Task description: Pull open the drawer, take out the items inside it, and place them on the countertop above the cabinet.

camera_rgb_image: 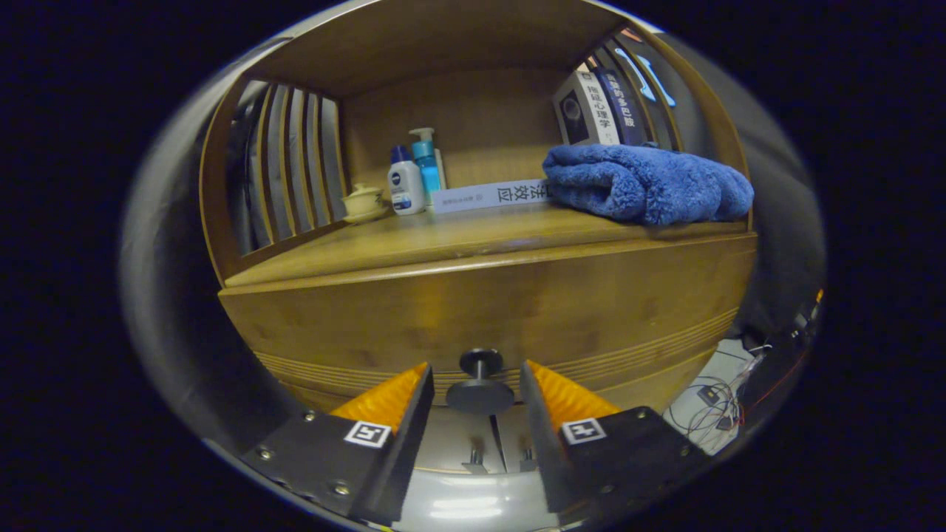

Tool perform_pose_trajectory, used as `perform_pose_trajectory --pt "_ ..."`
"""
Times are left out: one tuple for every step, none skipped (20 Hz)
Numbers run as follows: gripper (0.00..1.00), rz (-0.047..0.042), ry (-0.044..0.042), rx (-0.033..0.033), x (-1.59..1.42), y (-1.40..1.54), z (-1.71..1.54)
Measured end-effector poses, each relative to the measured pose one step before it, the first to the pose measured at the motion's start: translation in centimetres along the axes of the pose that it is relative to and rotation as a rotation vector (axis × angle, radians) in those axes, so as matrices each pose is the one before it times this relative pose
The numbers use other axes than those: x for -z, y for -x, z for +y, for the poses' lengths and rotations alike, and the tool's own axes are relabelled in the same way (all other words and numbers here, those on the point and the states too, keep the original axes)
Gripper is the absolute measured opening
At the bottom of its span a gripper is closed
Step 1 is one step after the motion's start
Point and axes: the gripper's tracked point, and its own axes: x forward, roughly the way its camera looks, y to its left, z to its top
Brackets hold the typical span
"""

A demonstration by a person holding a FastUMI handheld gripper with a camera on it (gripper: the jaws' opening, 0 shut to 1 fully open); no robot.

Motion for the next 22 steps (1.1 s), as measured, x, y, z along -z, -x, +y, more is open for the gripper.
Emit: perform_pose_trajectory --pt "0.65 0.0048 0.00576 0.00127 0.156 -0.176 -0.147" --pt "0.59 0.00581 0.00521 0.00717 0.007 -0.014 -0.086" --pt "0.54 -0.0021 0.0058 -0.00524 -0.009 -0.078 0.014" --pt "0.49 -0.00105 0.00048 0.01007 0.123 -0.079 -0.021" --pt "0.44 -0.00002 0.00282 0.00379 -0.057 -0.226 0.009" --pt "0.44 0.00075 -0.0025 0.00304 0.051 -0.186 -0.016" --pt "0.4 0.00577 -0.00238 0.00505 0.019 0.201 0.03" --pt "0.37 -0.00253 0.00862 0.00575 -0.069 0.086 -0.031" --pt "0.35 0.00313 0.00966 0.00557 0.07 0.02 -0.116" --pt "0.33 0.00401 -0.00116 0.0026 -0.074 -0.044 -0.042" --pt "0.33 0.0051 -0.00003 0.00329 0.135 0.067 0.183" --pt "0.32 0.00281 0.00177 0.00306 -0.079 0.032 -0.034" --pt "0.33 0.00427 -0.00076 0.00172 0.076 0.046 -0.012" --pt "0.33 0.00528 0.00044 0.00034 0.065 0.175 0.04" --pt "0.33 0.00311 0.00131 0.00106 0.134 0.122 -0.011" --pt "0.32 0.00247 -0.00215 0.00199 0.068 0.246 -0.079" --pt "0.32 0.00012 -0.00583 0.00082 0.169 0.455 -0.081" --pt "0.33 0.00082 -0.00715 0.00328 0.168 0.43 -0.032" --pt "0.33 -0.00125 -0.00189 0.0051 0.222 0.553 -0.082" --pt "0.33 -0.00035 0.00318 0.00447 0.157 0.566 -0.115" --pt "0.33 0.00066 -0.00604 0.00372 0.307 0.679 -0.052" --pt "0.33 -0.00091 -0.00197 0.00183 0.21 0.635 -0.082"
